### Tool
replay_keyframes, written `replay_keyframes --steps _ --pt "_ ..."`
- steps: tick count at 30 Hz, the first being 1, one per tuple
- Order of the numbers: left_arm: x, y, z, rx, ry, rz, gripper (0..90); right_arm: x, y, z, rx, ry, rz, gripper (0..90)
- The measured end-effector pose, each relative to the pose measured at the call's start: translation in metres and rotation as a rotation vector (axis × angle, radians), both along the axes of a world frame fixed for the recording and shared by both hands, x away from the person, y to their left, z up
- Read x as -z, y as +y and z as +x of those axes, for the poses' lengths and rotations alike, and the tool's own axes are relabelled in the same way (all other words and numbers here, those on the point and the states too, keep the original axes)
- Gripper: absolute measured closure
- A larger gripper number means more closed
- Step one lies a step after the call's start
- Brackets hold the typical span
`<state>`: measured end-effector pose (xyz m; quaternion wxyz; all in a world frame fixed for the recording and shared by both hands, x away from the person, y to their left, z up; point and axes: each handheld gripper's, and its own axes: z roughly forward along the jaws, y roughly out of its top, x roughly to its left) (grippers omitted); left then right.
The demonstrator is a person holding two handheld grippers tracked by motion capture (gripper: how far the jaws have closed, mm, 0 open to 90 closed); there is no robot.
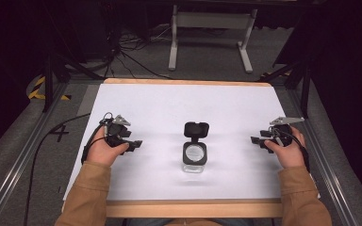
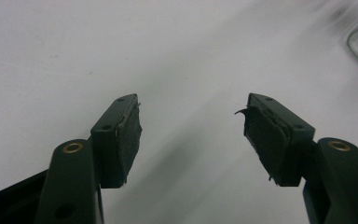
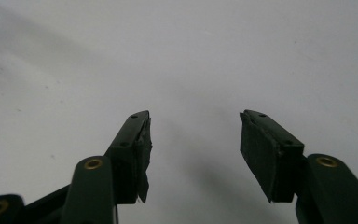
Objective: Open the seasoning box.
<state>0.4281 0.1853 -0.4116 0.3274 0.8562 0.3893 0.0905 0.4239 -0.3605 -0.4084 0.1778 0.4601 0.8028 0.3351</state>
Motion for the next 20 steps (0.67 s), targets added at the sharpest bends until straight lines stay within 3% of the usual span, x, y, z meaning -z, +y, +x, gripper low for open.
replay_keyframes --steps 12,17,20 --pt "0.016 -0.012 0.003 0.064 0.081 0.055 34.4 0.020 0.009 0.007 -0.022 0.044 -0.064 42.2" --pt "0.016 -0.013 0.004 0.081 0.080 0.053 34.1 0.021 0.012 0.006 -0.031 0.041 -0.063 41.4" --pt "0.012 -0.015 0.002 0.084 0.051 0.017 34.9 0.016 0.014 0.005 -0.039 0.021 -0.056 41.4"
